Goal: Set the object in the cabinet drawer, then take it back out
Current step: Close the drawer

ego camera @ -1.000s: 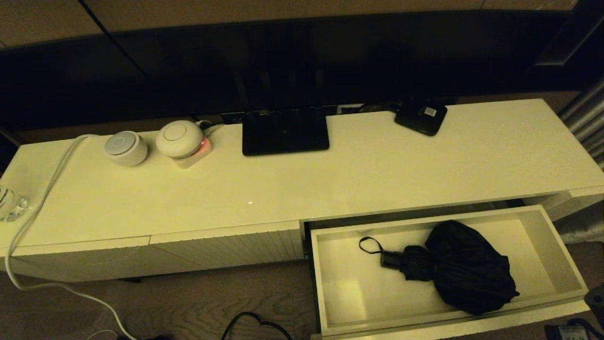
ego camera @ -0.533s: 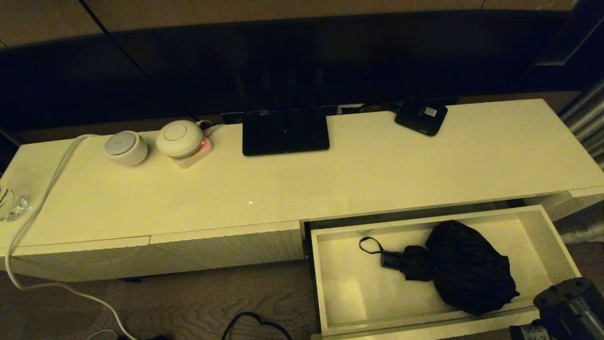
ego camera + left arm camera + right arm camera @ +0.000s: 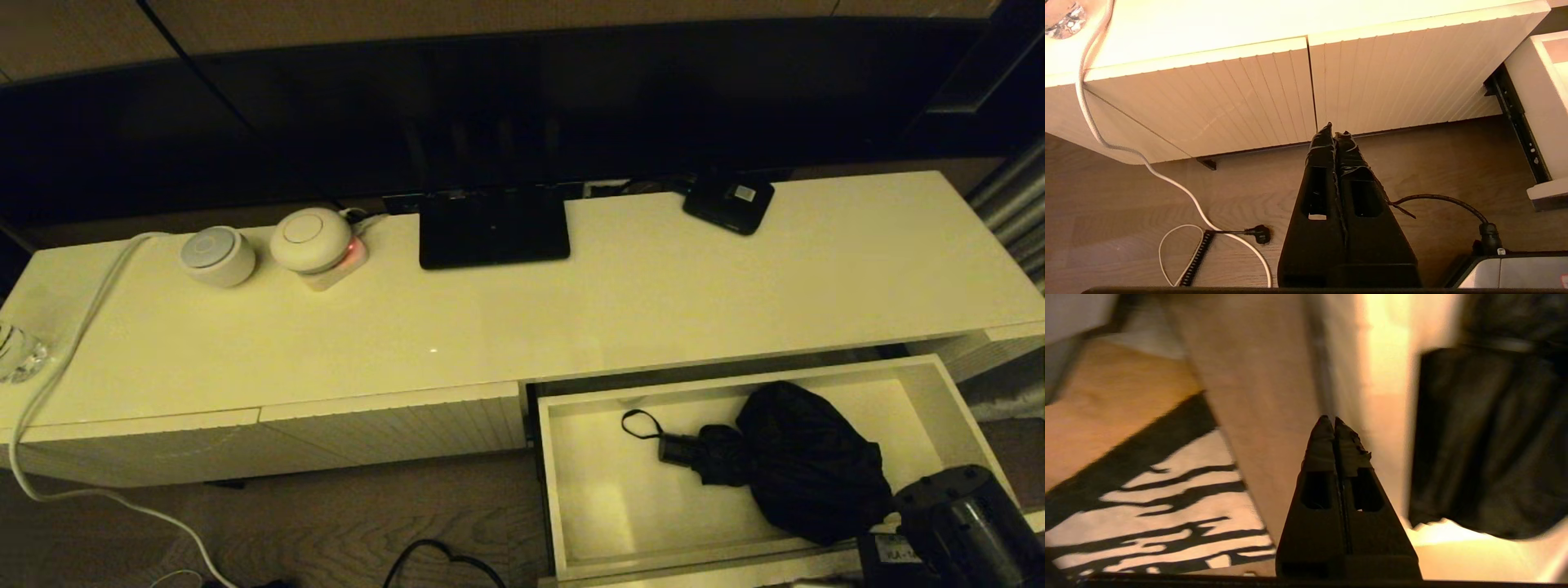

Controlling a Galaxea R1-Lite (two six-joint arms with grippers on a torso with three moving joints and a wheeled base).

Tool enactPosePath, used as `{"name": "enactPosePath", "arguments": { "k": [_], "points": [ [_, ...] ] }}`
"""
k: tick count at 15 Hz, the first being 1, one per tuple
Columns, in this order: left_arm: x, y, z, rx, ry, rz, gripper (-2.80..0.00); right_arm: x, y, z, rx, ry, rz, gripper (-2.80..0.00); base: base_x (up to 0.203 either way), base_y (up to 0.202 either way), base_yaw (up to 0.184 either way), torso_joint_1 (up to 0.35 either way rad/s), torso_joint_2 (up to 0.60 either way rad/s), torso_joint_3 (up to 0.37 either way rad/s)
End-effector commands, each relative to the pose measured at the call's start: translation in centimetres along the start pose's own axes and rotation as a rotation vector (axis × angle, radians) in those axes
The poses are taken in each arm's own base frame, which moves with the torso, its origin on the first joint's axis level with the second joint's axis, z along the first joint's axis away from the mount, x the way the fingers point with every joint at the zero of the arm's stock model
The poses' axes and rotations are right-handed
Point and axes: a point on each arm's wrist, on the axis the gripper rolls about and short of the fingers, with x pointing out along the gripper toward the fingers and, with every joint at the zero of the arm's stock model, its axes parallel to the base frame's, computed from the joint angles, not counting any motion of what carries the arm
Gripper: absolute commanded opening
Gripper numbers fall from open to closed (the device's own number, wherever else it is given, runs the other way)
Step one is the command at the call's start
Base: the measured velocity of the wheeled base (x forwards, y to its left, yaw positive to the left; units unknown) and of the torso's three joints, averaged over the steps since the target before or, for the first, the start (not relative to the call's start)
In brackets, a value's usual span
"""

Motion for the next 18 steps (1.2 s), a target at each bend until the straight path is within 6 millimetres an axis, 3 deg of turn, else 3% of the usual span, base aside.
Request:
{"name": "enactPosePath", "arguments": {
  "k": [1, 8, 18],
  "points": [
    [0.0, 0.0, -0.1, 0.0, 0.003, 0.0, -2.8, 0.9, -0.2, 0.3, -0.008, 0.031, -0.014, -2.8, 0.0, 0.0, 0.0, 0.0, 0.0, 0.0],
    [0.0, 0.0, -0.1, 0.0, 0.003, 0.0, -2.8, 2.9, -2.0, 1.7, -0.014, -0.018, -0.163, -2.8, 0.0, 0.0, 0.0, 0.0, 0.0, 0.0],
    [0.0, 0.0, -0.1, -0.001, 0.003, 0.0, -2.8, 3.7, -4.6, 3.3, -0.087, -0.108, -0.393, -2.8, 0.0, 0.0, 0.0, 0.0, 0.0, 0.0]
  ]
}}
